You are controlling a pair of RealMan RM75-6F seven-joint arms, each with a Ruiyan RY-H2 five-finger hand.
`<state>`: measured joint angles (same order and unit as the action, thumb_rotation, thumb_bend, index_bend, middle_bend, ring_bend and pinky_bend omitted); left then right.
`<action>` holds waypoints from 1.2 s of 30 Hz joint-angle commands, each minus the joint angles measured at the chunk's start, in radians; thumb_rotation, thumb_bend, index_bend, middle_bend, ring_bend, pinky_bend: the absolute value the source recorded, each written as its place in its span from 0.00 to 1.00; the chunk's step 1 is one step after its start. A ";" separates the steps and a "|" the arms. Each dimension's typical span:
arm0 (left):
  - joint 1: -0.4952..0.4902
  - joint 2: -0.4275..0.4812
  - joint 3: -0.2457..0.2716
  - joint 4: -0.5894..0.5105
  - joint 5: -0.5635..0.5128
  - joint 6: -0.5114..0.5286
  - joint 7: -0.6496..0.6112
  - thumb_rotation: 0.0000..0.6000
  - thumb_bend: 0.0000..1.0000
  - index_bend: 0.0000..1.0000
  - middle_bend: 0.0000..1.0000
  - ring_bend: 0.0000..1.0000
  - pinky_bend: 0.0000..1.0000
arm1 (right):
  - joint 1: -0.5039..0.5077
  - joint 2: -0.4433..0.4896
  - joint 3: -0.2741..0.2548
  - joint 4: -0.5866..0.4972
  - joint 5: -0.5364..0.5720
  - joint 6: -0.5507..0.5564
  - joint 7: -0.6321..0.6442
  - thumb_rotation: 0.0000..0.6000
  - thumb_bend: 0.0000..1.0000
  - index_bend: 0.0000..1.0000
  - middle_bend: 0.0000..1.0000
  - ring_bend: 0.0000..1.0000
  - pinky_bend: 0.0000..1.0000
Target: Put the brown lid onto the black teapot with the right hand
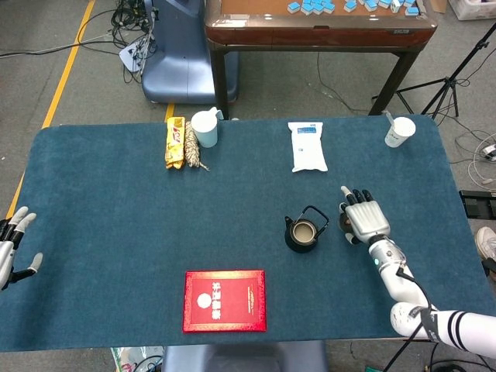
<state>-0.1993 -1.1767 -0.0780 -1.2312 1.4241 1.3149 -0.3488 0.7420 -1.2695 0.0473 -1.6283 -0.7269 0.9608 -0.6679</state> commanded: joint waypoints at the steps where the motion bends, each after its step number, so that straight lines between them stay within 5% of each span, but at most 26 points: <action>1: 0.003 0.005 -0.001 -0.007 0.001 0.007 0.003 1.00 0.39 0.07 0.00 0.00 0.00 | 0.005 0.022 0.004 -0.038 0.002 0.025 -0.018 1.00 0.31 0.35 0.00 0.00 0.00; 36: 0.057 0.030 0.011 0.019 0.023 0.075 -0.085 1.00 0.39 0.07 0.00 0.00 0.00 | 0.114 -0.038 0.018 -0.198 0.092 0.144 -0.205 1.00 0.31 0.35 0.00 0.00 0.00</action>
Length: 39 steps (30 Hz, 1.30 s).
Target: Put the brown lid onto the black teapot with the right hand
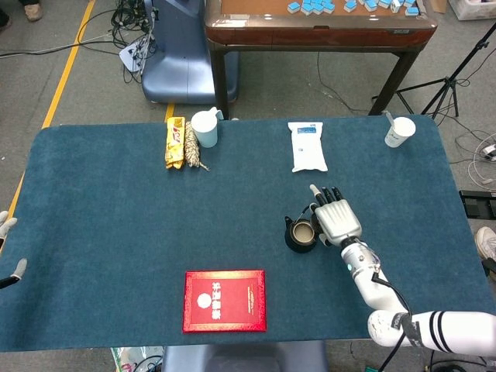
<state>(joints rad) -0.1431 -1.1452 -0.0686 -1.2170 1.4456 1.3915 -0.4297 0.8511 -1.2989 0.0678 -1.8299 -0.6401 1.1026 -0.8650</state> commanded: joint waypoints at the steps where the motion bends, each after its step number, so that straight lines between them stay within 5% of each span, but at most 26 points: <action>1: 0.000 -0.002 0.002 0.008 0.002 -0.003 -0.007 1.00 0.39 0.07 0.00 0.00 0.00 | 0.008 -0.014 -0.003 0.005 0.008 0.004 -0.012 1.00 0.31 0.35 0.00 0.00 0.00; 39: 0.030 -0.038 0.010 0.112 0.012 0.015 -0.104 1.00 0.39 0.07 0.00 0.00 0.00 | 0.068 -0.100 -0.017 0.027 0.065 0.031 -0.078 1.00 0.29 0.35 0.00 0.00 0.00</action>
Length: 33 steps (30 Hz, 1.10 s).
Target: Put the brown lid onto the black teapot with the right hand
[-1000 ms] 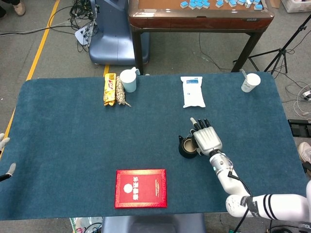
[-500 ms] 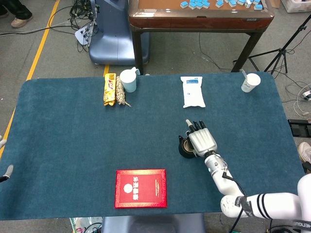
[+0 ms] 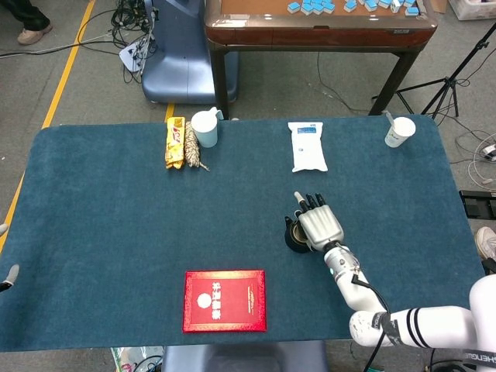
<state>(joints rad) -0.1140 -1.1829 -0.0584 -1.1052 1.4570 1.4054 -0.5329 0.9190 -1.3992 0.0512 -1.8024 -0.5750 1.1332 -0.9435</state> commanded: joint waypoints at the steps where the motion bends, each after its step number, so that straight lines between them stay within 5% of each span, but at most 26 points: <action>1: 0.001 0.000 0.000 0.001 0.001 0.002 0.000 1.00 0.39 0.07 0.00 0.00 0.00 | 0.000 0.001 -0.001 -0.001 -0.001 0.001 0.001 1.00 0.29 0.35 0.00 0.00 0.00; 24: 0.006 -0.009 -0.002 0.024 0.002 0.005 -0.021 1.00 0.39 0.07 0.00 0.00 0.00 | 0.007 -0.010 -0.004 0.008 -0.001 0.012 0.000 1.00 0.29 0.23 0.00 0.00 0.00; 33: 0.008 0.002 -0.002 0.001 0.003 0.007 0.005 1.00 0.39 0.07 0.00 0.00 0.00 | -0.051 0.069 0.023 -0.076 -0.115 0.066 0.126 1.00 0.29 0.23 0.00 0.00 0.00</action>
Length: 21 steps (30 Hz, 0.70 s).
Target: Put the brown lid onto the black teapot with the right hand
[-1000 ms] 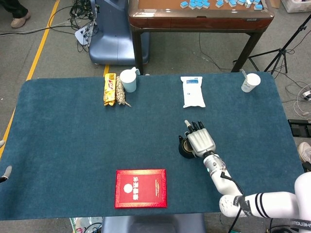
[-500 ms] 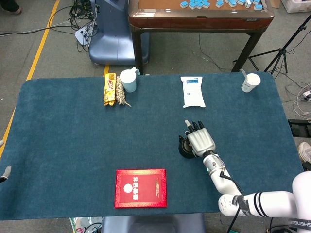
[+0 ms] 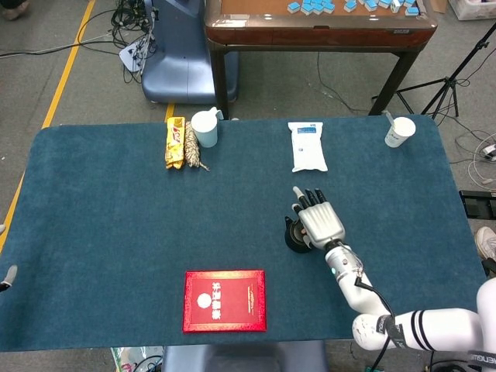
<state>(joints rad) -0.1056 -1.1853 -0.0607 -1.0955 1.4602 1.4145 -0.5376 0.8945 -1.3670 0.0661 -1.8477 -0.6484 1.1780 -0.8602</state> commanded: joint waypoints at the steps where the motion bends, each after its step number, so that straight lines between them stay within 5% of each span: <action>1: -0.003 0.007 0.001 -0.017 0.000 -0.006 0.021 1.00 0.39 0.07 0.00 0.00 0.00 | -0.040 0.056 0.006 -0.041 -0.060 0.030 0.059 1.00 0.29 0.23 0.00 0.00 0.00; 21: -0.115 0.090 -0.032 -0.307 -0.013 -0.120 0.301 1.00 0.39 0.07 0.00 0.00 0.00 | -0.442 0.389 -0.176 -0.152 -0.564 0.315 0.440 1.00 0.29 0.23 0.00 0.00 0.00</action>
<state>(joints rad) -0.2084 -1.1030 -0.0885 -1.3801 1.4490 1.3053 -0.2595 0.4960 -1.0126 -0.0839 -2.0003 -1.1692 1.4566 -0.4635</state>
